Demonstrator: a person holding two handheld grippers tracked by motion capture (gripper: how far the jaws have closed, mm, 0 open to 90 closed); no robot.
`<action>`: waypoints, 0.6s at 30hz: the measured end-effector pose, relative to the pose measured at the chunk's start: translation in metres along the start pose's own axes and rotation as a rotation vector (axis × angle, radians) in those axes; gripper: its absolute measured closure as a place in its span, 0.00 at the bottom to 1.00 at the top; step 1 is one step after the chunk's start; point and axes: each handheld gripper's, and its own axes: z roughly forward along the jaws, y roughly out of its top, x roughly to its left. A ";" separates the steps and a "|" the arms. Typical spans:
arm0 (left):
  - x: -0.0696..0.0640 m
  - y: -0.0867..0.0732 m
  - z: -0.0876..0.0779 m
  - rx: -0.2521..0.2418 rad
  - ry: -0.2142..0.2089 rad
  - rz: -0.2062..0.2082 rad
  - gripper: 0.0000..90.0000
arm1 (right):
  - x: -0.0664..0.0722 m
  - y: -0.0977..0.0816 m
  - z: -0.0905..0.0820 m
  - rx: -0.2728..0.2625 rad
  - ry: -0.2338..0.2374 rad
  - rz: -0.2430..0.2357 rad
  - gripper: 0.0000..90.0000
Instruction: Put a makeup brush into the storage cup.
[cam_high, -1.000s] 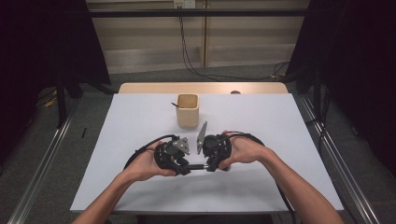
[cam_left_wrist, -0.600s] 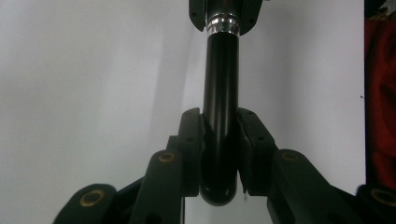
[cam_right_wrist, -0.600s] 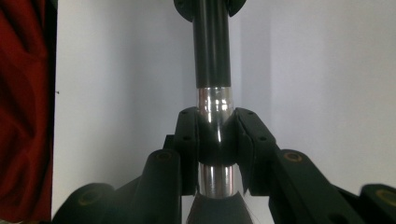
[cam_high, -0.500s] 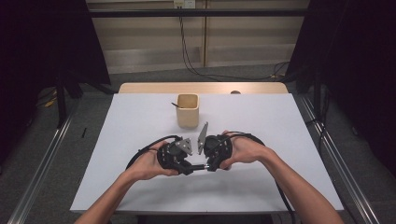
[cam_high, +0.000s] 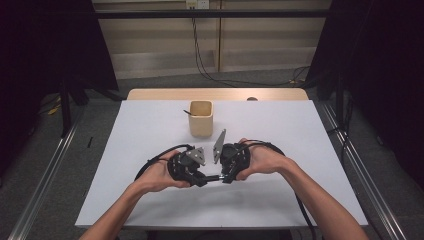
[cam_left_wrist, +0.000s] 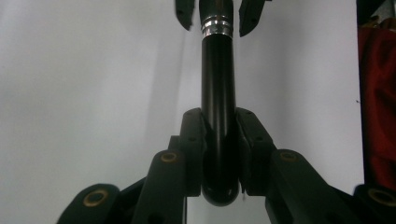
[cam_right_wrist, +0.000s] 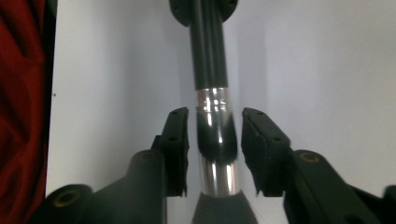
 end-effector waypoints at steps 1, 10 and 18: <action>0.000 0.000 -0.001 -0.003 -0.010 -0.006 0.83 | 0.000 0.000 0.000 -0.005 0.003 0.007 0.65; 0.001 -0.004 -0.005 -0.022 -0.007 -0.032 0.83 | 0.000 -0.007 -0.006 -0.053 -0.024 0.024 0.37; 0.000 -0.014 -0.010 -0.036 0.000 -0.066 0.83 | 0.000 -0.016 -0.013 -0.091 -0.076 0.079 0.25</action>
